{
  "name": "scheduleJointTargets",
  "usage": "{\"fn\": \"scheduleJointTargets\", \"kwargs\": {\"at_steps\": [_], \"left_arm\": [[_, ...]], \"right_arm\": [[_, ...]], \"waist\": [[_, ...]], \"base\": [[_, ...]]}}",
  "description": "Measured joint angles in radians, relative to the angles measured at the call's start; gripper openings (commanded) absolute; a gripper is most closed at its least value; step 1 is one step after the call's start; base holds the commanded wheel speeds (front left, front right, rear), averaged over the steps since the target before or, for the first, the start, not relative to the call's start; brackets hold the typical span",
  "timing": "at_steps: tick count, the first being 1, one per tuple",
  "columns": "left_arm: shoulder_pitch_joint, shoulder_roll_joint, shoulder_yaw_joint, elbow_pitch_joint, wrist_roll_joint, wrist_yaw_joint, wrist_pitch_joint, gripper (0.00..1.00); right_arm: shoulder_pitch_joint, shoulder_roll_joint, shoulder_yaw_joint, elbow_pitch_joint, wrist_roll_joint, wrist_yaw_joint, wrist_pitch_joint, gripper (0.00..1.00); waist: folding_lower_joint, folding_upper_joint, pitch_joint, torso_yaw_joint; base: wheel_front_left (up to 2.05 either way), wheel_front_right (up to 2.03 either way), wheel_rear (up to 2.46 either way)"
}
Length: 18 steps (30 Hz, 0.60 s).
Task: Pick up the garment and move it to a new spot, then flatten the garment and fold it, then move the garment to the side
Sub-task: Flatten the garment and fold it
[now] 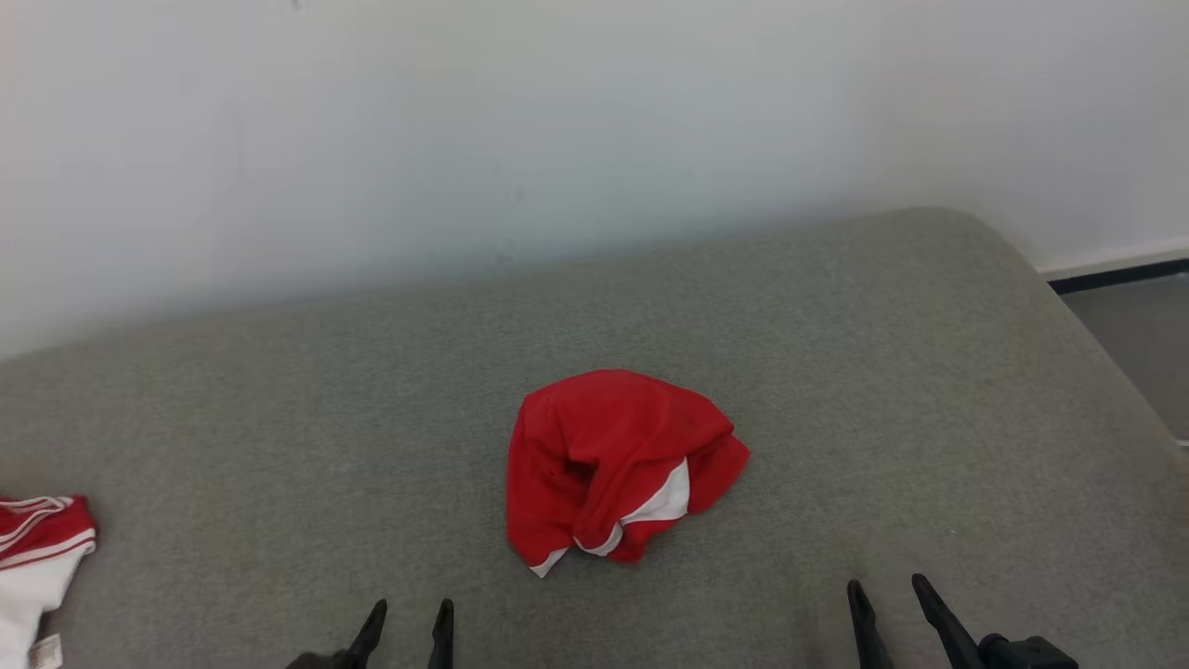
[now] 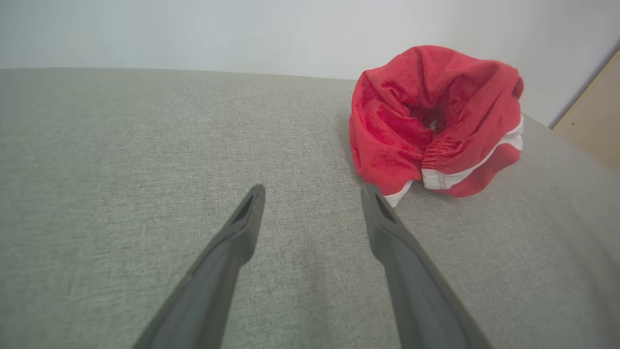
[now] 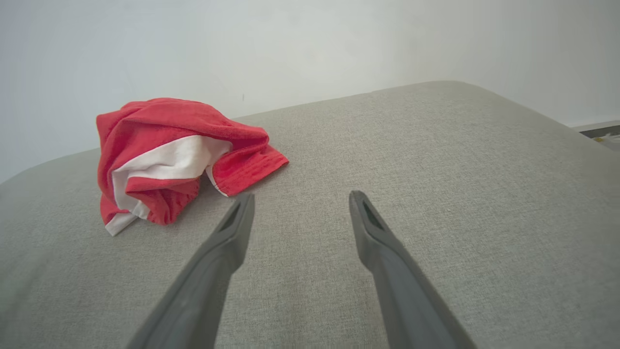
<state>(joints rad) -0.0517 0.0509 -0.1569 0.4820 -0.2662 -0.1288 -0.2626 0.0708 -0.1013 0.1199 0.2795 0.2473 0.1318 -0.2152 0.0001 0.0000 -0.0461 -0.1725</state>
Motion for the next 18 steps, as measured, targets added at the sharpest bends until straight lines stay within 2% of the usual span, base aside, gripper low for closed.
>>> {"fn": "scheduleJointTargets", "kwargs": {"at_steps": [9, 18], "left_arm": [[-0.143, 0.001, -0.035, 0.197, -0.061, -0.001, 0.006, 1.00], [-0.247, 0.006, -0.037, 0.324, -0.109, -0.002, 0.033, 1.00]], "right_arm": [[-0.017, -0.002, 0.007, -0.002, 0.007, 0.000, -0.003, 1.00], [-0.034, 0.005, 0.013, 0.004, 0.011, 0.000, -0.014, 1.00]], "waist": [[0.0000, 0.0001, 0.042, -0.120], [0.0001, 0.0001, 0.095, -0.211]], "base": [[0.00, 0.00, 0.00], [0.00, 0.00, 0.00]]}}
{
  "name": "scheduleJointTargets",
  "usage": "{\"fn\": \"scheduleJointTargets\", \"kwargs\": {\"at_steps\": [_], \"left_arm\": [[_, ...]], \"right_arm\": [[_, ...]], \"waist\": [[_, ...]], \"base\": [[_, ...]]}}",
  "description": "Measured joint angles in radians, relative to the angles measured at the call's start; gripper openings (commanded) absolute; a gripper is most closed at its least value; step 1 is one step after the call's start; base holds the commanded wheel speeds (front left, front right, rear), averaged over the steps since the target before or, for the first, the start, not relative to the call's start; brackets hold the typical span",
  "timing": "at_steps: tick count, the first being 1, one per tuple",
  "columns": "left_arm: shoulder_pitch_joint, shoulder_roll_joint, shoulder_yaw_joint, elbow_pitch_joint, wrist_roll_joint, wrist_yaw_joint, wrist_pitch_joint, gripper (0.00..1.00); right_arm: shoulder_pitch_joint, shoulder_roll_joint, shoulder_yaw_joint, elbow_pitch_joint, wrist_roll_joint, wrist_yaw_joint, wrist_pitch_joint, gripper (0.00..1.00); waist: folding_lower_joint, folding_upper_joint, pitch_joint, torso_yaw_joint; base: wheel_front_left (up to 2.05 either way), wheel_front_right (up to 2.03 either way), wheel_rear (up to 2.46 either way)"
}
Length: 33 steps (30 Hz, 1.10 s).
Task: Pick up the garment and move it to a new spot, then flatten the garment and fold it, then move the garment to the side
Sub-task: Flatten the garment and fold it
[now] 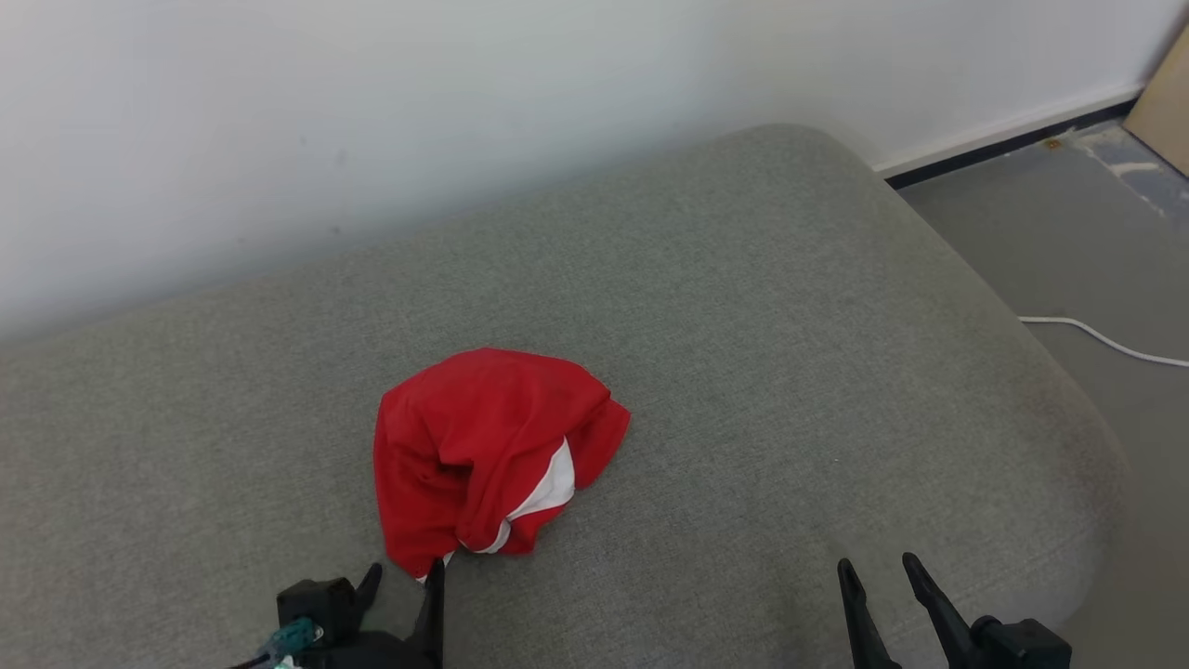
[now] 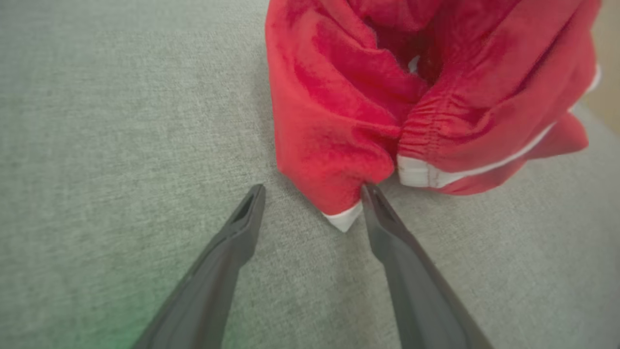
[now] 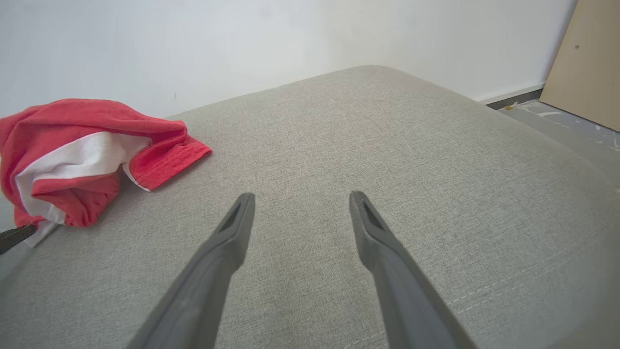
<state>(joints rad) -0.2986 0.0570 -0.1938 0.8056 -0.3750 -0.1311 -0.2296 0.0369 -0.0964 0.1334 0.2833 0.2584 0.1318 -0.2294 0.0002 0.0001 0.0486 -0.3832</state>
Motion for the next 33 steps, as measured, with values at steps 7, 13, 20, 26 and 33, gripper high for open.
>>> {"fn": "scheduleJointTargets", "kwargs": {"at_steps": [7, 13, 20, 26, 33], "left_arm": [[-0.067, 0.005, 0.007, 0.055, -0.014, 0.013, -0.007, 0.00], [-0.081, 0.008, 0.033, 0.021, -0.015, 0.027, -0.026, 0.00], [-0.098, 0.011, 0.097, -0.289, 0.027, 0.035, -0.033, 0.00], [-0.112, 0.008, 0.088, -0.417, 0.058, 0.028, -0.033, 0.00], [-0.182, 0.004, 0.029, -0.493, 0.062, 0.020, -0.022, 0.00]], "right_arm": [[-0.007, 0.006, 0.000, 0.004, 0.003, 0.000, -0.008, 1.00], [-0.008, 0.009, -0.010, 0.009, 0.003, 0.000, -0.010, 1.00], [-0.009, 0.010, -0.002, 0.014, 0.003, 0.000, -0.012, 1.00], [-0.009, 0.011, 0.004, 0.018, 0.003, 0.000, -0.009, 1.00], [-0.008, 0.012, 0.004, 0.022, 0.005, 0.000, -0.009, 1.00]], "waist": [[0.0000, 0.0000, 0.038, -0.029], [0.0000, 0.0000, 0.043, -0.017], [-0.0002, 0.0000, 0.023, 0.028], [-0.0002, 0.0000, 0.003, 0.046], [-0.0002, 0.0000, -0.015, 0.056]], "base": [[0.00, 0.00, 0.00], [0.00, 0.00, 0.00], [0.00, 0.00, 0.00], [0.00, 0.00, 0.00], [0.00, 0.00, 0.00]]}}
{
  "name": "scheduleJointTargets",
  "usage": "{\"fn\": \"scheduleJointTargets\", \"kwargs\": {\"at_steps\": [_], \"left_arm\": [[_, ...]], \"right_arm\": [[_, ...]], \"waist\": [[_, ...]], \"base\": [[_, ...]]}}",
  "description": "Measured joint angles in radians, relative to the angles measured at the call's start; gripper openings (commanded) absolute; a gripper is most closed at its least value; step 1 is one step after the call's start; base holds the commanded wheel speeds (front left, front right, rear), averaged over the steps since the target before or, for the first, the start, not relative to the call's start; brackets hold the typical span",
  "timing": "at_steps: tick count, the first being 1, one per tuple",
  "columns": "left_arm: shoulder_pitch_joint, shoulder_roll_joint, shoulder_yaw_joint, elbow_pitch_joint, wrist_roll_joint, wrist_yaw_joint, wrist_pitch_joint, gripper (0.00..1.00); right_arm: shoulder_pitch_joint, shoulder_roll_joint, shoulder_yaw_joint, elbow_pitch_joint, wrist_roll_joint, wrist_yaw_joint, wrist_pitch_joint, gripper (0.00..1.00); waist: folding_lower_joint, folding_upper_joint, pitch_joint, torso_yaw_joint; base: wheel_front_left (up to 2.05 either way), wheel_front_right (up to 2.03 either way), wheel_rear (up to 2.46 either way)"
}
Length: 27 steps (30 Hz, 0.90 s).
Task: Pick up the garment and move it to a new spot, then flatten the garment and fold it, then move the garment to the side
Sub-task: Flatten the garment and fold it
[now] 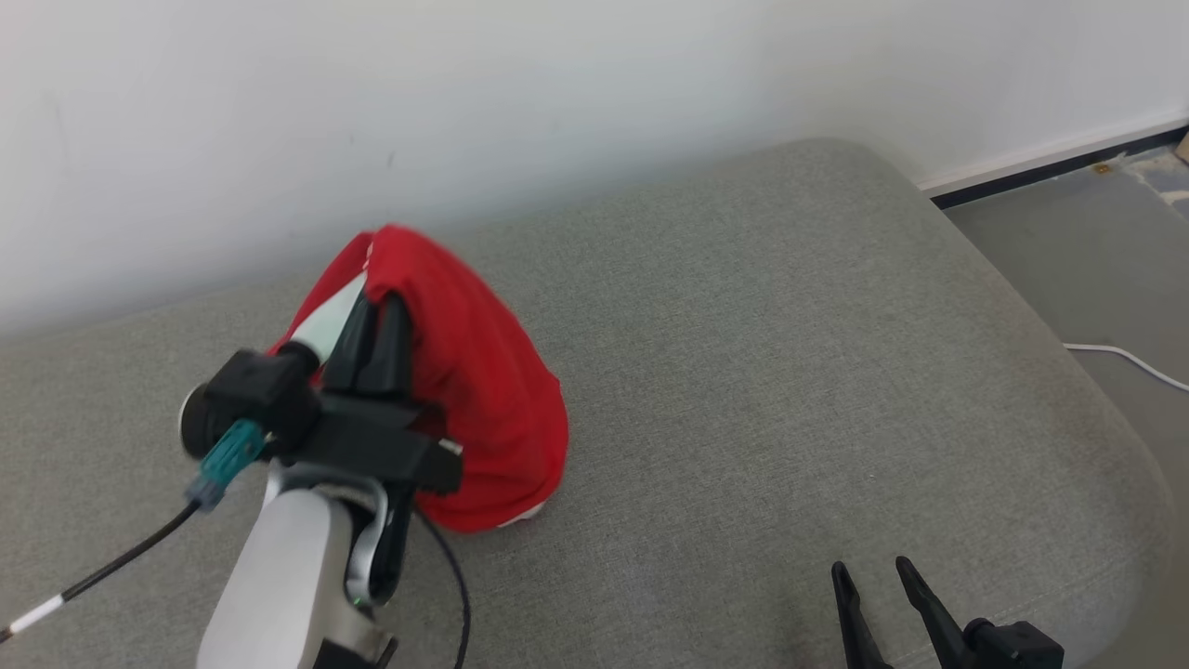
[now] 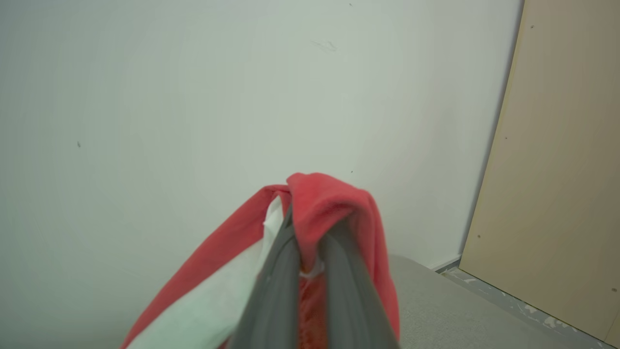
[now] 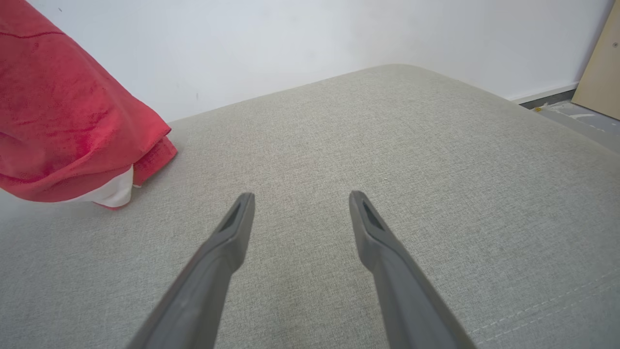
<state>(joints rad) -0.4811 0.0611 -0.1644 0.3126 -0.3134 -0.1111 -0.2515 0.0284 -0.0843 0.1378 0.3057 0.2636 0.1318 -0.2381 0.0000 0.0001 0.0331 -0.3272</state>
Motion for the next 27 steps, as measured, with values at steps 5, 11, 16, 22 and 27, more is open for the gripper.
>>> {"fn": "scheduleJointTargets", "kwargs": {"at_steps": [5, 11, 16, 22, 27], "left_arm": [[-0.090, -0.006, -0.076, -0.022, -0.031, -0.007, 0.021, 0.00], [-0.162, -0.010, -0.141, -0.079, -0.183, -0.013, 0.013, 0.00], [-0.136, -0.010, -0.166, -0.024, -0.222, 0.038, 0.006, 0.00], [-0.034, 0.037, -0.124, 0.144, -0.219, 0.094, 0.005, 0.00], [-0.002, 0.067, -0.077, 0.280, -0.232, 0.115, -0.002, 0.00]], "right_arm": [[-0.001, 0.002, 0.009, 0.004, 0.005, 0.000, 0.000, 1.00], [-0.004, 0.006, 0.014, 0.010, 0.014, 0.000, -0.004, 1.00], [-0.004, 0.008, 0.011, 0.011, 0.015, 0.000, -0.009, 1.00], [-0.005, 0.010, 0.015, 0.011, 0.016, 0.000, -0.010, 1.00], [-0.005, 0.009, 0.022, 0.011, 0.016, 0.000, -0.010, 1.00]], "waist": [[0.0000, 0.0000, -0.006, -0.006], [0.0000, 0.0000, -0.004, -0.022], [0.0000, 0.0000, 0.009, -0.025], [0.0000, 0.0000, 0.023, -0.011], [0.0000, 0.0000, 0.031, 0.009]], "base": [[0.00, 0.00, 0.00], [0.00, 0.00, 0.00], [0.00, 0.00, 0.00], [0.00, 0.00, 0.00], [0.00, 0.00, 0.00]]}}
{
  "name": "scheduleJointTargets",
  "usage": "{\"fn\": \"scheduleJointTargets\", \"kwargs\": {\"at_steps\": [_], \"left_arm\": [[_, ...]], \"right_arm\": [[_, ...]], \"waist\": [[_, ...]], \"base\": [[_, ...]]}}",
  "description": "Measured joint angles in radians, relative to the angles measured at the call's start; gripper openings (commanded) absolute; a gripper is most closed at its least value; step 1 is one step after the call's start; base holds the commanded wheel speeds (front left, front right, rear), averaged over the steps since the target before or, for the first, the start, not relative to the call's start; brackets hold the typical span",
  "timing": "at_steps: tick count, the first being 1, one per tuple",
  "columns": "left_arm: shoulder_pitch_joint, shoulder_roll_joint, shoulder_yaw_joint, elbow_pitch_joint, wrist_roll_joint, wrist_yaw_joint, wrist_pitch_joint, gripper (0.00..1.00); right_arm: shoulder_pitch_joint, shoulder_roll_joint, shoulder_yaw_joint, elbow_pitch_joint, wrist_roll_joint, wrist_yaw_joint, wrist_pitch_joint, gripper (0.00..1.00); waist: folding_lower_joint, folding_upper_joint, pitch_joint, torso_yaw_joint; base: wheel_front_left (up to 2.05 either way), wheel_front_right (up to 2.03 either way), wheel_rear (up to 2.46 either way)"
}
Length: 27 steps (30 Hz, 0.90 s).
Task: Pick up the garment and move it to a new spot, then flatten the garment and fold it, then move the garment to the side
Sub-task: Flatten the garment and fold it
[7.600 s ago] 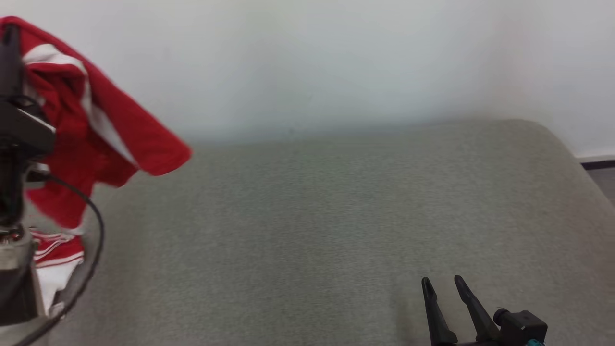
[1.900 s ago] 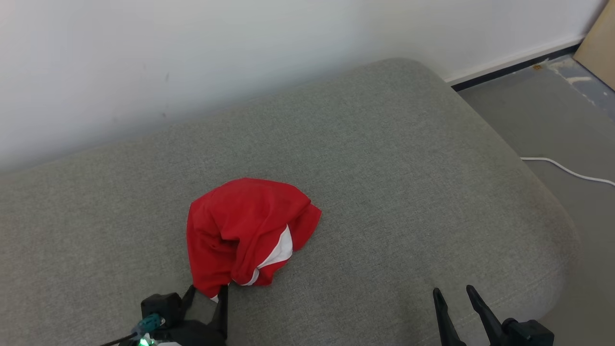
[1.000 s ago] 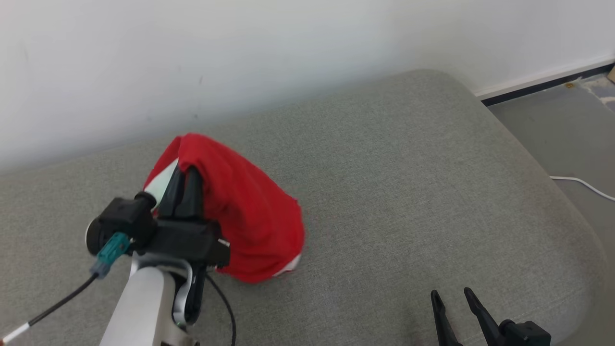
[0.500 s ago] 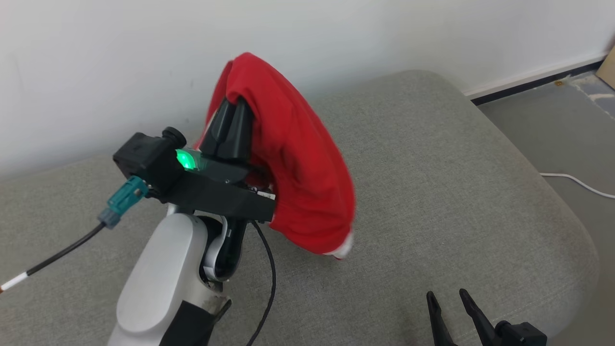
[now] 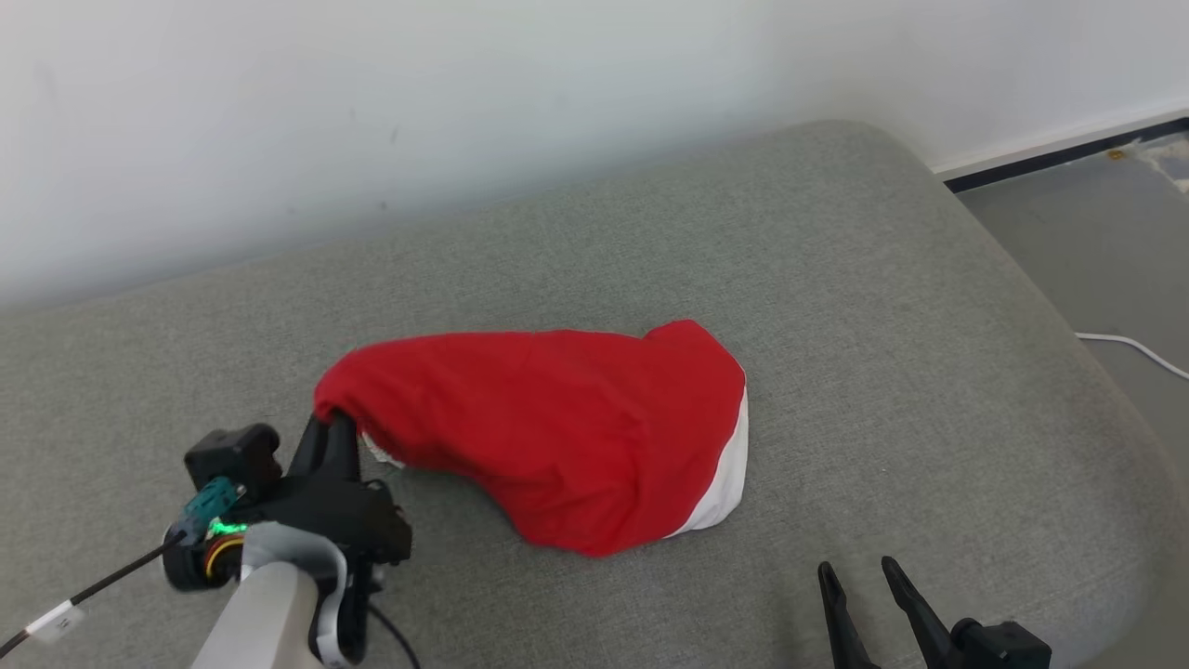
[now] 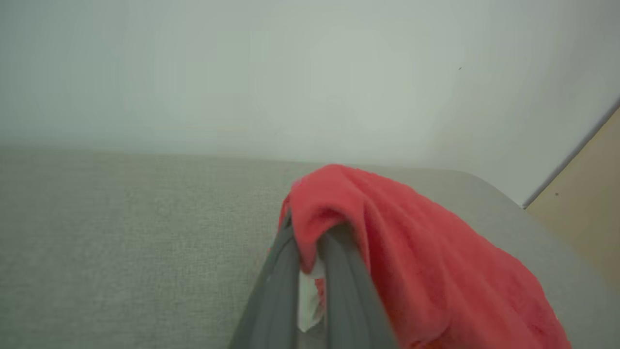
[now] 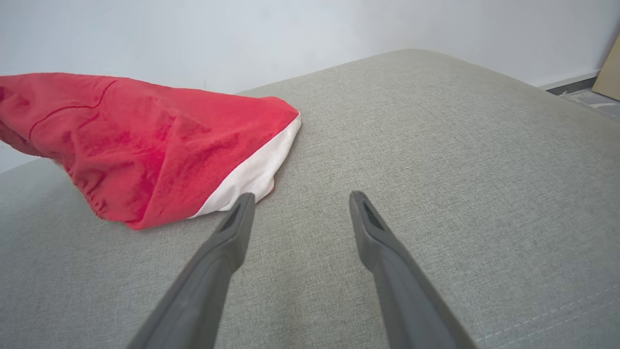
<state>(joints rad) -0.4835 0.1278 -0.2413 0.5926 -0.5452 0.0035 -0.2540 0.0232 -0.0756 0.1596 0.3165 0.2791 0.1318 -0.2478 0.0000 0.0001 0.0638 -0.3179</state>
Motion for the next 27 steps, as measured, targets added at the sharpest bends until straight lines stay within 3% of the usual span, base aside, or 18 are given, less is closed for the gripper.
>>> {"fn": "scheduleJointTargets", "kwargs": {"at_steps": [2, 3, 4, 5, 10, 15, 24, 27], "left_arm": [[-0.001, 0.006, 0.014, 0.053, -0.003, 0.006, -0.002, 0.00], [-0.002, 0.009, 0.019, 0.078, -0.002, 0.013, -0.003, 0.16], [-0.004, 0.010, 0.024, 0.099, 0.001, 0.025, -0.004, 0.91], [-0.007, 0.014, 0.027, 0.124, 0.003, 0.028, -0.005, 1.00], [-0.013, 0.028, 0.023, 0.223, 0.019, 0.035, -0.006, 1.00], [-0.001, 0.033, 0.016, 0.280, 0.024, 0.012, -0.007, 1.00], [0.134, 0.034, 0.021, 0.143, 0.082, 0.012, -0.009, 1.00], [0.182, 0.014, -0.018, 0.099, 0.106, -0.016, -0.009, 1.00]], "right_arm": [[-0.003, -0.001, 0.004, -0.001, 0.000, 0.000, 0.001, 1.00], [-0.005, -0.001, 0.007, -0.002, 0.000, 0.000, 0.001, 1.00], [-0.008, -0.001, 0.011, -0.002, 0.000, 0.000, 0.002, 1.00], [-0.009, -0.001, 0.015, -0.003, 0.000, 0.000, 0.002, 1.00], [-0.014, -0.004, 0.026, -0.003, 0.007, 0.000, 0.009, 1.00], [-0.009, -0.011, 0.013, -0.002, 0.014, 0.000, 0.009, 1.00], [0.005, -0.010, 0.006, -0.007, 0.015, 0.000, 0.009, 1.00], [0.009, -0.008, 0.002, -0.008, 0.014, 0.000, 0.009, 1.00]], "waist": [[0.0000, 0.0000, 0.002, 0.007], [0.0000, 0.0000, 0.002, 0.009], [0.0001, 0.0000, 0.002, 0.011], [0.0000, 0.0000, 0.001, 0.011], [0.0000, 0.0000, -0.001, 0.004], [0.0000, 0.0000, -0.008, 0.013], [0.0000, 0.0000, -0.024, 0.059], [0.0000, 0.0000, -0.029, 0.074]], "base": [[0.00, 0.00, 0.00], [0.00, 0.00, 0.00], [0.00, 0.00, 0.00], [0.00, 0.00, 0.00], [0.00, 0.00, 0.00], [0.00, 0.00, 0.00], [0.00, 0.00, 0.00], [0.00, 0.00, 0.00]]}}
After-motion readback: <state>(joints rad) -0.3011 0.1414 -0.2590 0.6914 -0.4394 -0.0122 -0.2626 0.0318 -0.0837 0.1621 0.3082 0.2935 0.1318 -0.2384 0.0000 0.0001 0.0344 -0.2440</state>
